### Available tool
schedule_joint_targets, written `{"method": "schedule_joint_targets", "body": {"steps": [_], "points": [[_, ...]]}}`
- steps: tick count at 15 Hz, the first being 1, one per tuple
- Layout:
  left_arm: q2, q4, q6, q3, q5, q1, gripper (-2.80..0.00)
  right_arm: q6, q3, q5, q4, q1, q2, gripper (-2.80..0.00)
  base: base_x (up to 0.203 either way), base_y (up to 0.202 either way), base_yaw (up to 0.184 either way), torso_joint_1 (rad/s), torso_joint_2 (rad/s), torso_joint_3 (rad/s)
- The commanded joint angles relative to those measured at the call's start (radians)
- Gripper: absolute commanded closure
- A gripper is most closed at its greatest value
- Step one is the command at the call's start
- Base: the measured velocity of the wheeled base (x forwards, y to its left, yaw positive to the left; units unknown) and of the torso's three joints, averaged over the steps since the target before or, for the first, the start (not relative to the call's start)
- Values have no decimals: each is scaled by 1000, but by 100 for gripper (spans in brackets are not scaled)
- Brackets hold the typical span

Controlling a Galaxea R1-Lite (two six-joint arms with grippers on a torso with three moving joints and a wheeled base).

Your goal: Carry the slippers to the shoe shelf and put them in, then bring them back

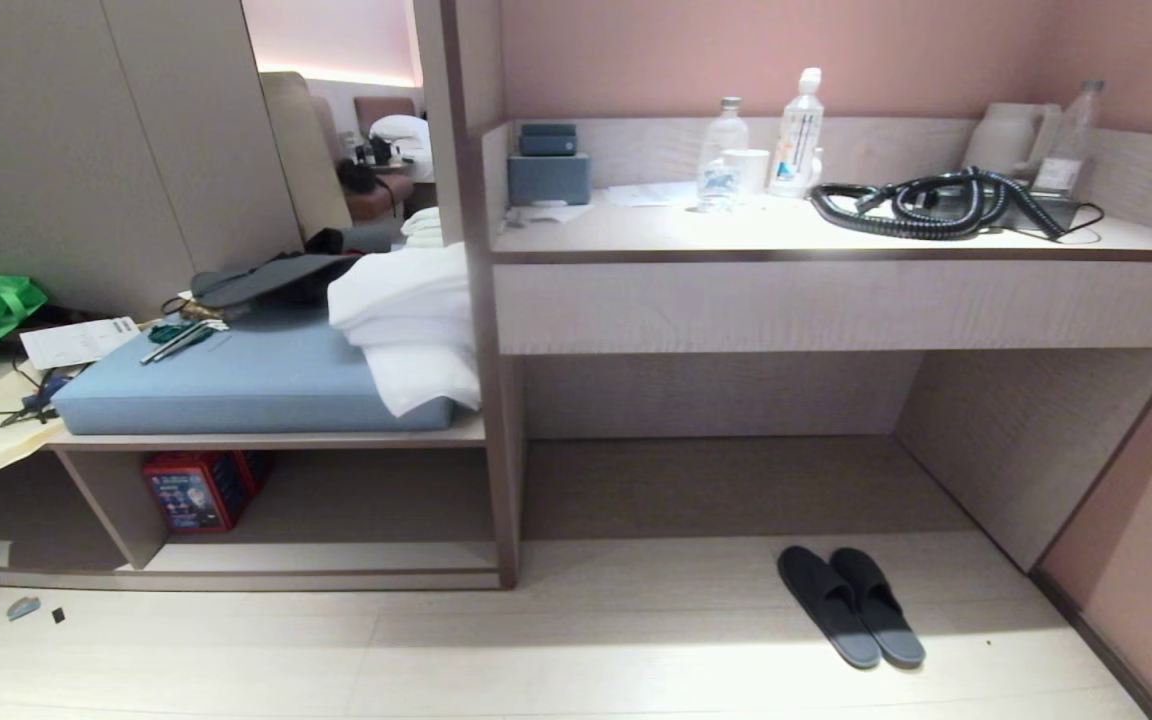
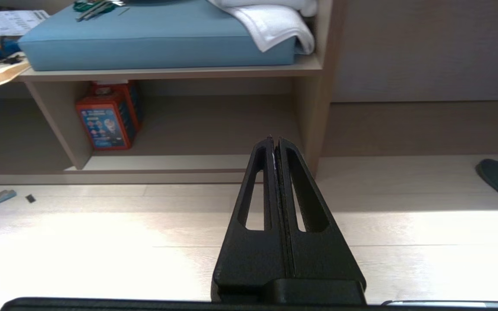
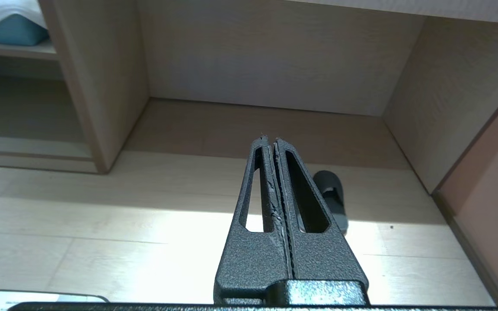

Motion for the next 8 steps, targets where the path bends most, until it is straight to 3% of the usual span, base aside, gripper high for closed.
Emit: {"method": "schedule_joint_targets", "body": {"steps": [1, 8], "points": [[1, 0, 0, 0, 0, 0, 0, -1, 0, 1, 0, 0, 1, 0, 0, 194, -4, 4, 2, 9], [1, 0, 0, 0, 0, 0, 0, 1, 0, 2, 0, 0, 1, 0, 0, 196, -1, -1, 2, 2]]}}
